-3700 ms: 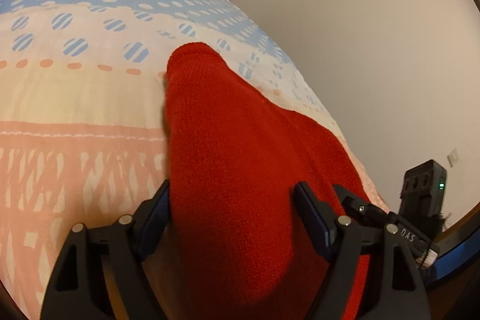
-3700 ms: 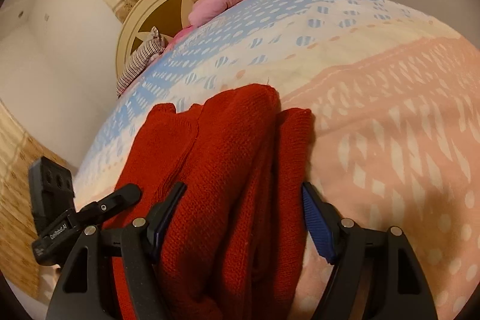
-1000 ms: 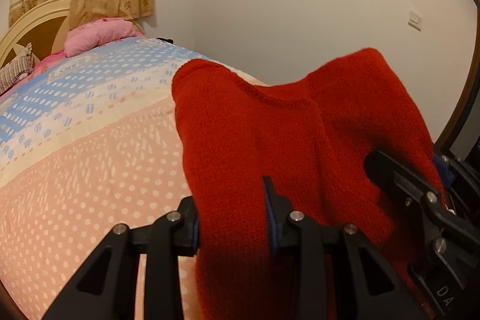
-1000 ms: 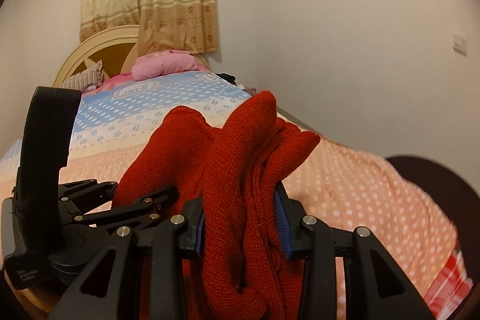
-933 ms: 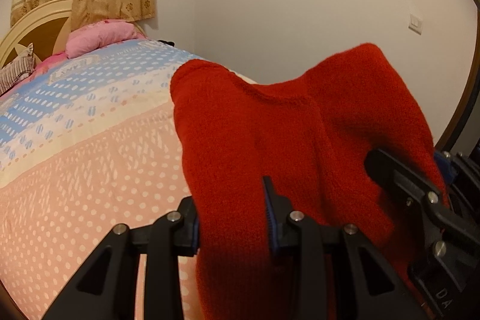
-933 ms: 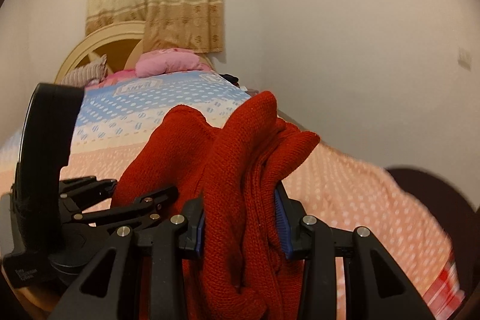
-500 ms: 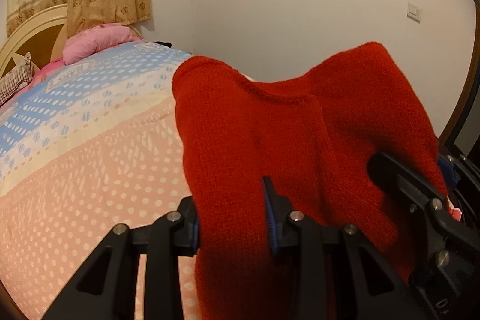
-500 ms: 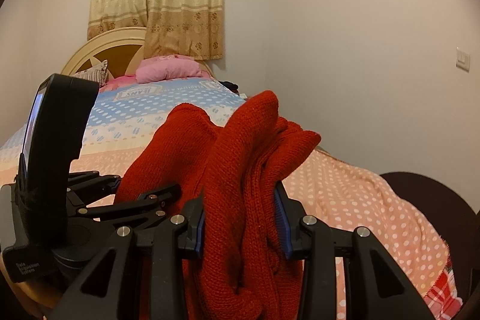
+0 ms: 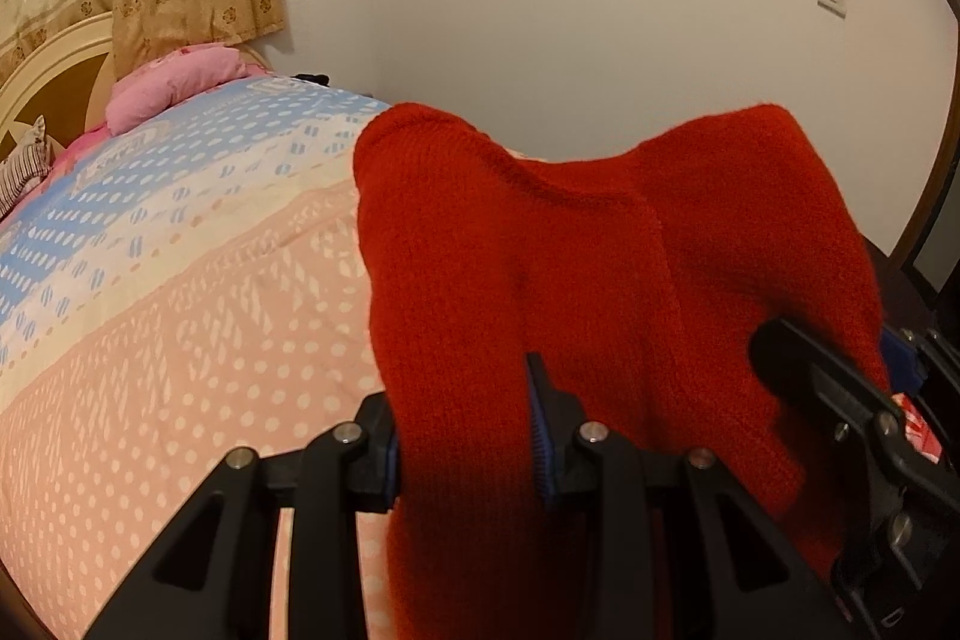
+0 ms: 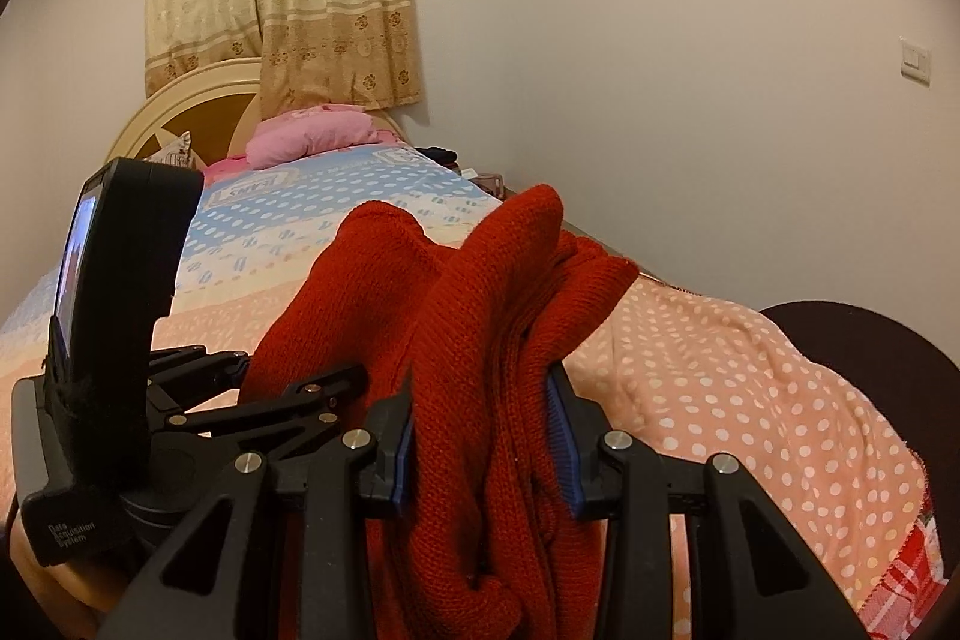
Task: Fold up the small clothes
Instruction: 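Hold the red sweater bundle with both grippers and lift it above the bed, then lower the bundle with both grippers and fold it over onto the bed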
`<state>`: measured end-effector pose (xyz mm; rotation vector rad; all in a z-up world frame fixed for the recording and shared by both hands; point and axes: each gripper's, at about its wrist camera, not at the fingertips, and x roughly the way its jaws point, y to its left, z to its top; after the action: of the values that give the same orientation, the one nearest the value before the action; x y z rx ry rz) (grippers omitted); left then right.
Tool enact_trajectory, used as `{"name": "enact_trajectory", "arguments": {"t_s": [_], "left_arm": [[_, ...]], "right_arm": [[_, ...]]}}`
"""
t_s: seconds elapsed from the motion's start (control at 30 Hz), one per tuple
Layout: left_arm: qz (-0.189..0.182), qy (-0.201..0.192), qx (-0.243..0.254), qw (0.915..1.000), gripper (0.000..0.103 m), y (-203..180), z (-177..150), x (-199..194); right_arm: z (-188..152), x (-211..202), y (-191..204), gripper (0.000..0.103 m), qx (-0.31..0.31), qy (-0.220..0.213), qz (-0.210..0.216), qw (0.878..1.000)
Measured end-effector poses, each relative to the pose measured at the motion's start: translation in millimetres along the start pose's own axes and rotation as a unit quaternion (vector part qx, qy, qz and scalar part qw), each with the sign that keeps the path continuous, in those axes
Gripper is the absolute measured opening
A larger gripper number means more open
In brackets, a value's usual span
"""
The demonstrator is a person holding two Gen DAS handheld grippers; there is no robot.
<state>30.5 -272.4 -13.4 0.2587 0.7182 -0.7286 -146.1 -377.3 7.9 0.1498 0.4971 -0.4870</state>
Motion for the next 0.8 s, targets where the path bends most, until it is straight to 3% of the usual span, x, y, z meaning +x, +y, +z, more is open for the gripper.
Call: {"name": "enact_trajectory", "arguments": {"t_s": [0.1,0.2,0.23,0.37,0.43,0.53,0.63,0.73,0.8], "left_arm": [[0.011,-0.005,-0.001,0.9999,0.034,0,6,9],[0.026,-0.013,0.004,0.9996,0.034,-4,9,20],[0.029,-0.013,0.007,0.9995,0.034,-5,9,26],[0.040,0.008,-0.005,0.9992,0.036,-2,4,46],[0.036,0.010,-0.013,0.9992,0.041,2,1,47],[0.032,0.020,-0.022,0.9990,0.049,7,2,51],[0.026,0.031,-0.038,0.9985,0.053,10,1,55],[0.025,0.034,-0.040,0.9983,0.055,8,1,56],[0.028,0.032,-0.035,0.9985,0.055,6,2,54]], "right_arm": [[3,11,-8,0.033,0.012,-0.004,-0.001,1.000],[6,23,-15,0.021,0.009,-0.010,-0.013,1.000],[7,30,-17,0.008,0.006,-0.009,-0.015,1.000],[2,61,-29,0.008,0.009,0.030,-0.016,0.999],[-2,68,-44,0.009,0.042,0.045,-0.001,0.998],[-9,71,-74,0.021,0.126,0.063,0.026,0.990],[-14,72,-96,0.050,0.179,0.070,0.042,0.980],[-9,73,-106,0.056,0.209,0.065,0.067,0.974],[-3,89,-108,0.063,0.217,0.092,0.086,0.968]]}}
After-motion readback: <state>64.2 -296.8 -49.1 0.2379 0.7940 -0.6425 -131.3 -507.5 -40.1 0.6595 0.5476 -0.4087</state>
